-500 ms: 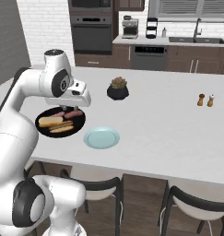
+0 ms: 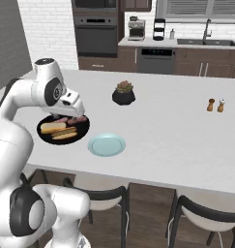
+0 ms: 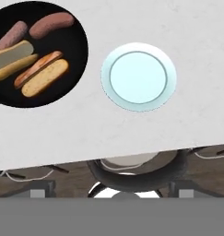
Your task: Place one bun and one sausage from the bowl on each plate.
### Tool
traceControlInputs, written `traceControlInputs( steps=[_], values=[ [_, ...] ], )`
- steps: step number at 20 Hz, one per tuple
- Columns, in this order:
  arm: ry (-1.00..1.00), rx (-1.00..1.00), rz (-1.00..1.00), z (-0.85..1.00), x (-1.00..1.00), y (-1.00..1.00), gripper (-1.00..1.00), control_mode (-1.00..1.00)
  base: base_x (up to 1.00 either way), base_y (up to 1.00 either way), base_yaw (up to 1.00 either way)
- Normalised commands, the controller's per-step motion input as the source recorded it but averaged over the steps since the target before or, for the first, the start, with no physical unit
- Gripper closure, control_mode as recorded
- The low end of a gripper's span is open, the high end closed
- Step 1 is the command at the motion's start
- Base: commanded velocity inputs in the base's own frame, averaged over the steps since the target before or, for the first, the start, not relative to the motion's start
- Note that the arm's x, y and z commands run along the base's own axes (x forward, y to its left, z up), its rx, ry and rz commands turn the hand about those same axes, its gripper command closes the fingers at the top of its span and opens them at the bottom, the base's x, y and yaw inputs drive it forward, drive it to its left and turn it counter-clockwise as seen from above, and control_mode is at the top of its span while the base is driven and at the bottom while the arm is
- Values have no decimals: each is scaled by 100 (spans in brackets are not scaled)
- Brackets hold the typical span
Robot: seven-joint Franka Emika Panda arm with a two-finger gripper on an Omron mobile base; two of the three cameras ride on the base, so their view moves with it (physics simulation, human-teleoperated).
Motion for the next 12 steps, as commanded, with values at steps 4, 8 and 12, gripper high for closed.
traceControlInputs(
  steps=[4, 8, 12],
  values=[
    [0, 0, -47, -32, 56, 100, -100, -100, 0, 0, 0],
    [0, 2, -45, -34, 72, 81, -100, -100, 0, 0, 0],
    [0, 15, -41, -46, 64, 35, -100, -100, 0, 0, 0]
  ],
)
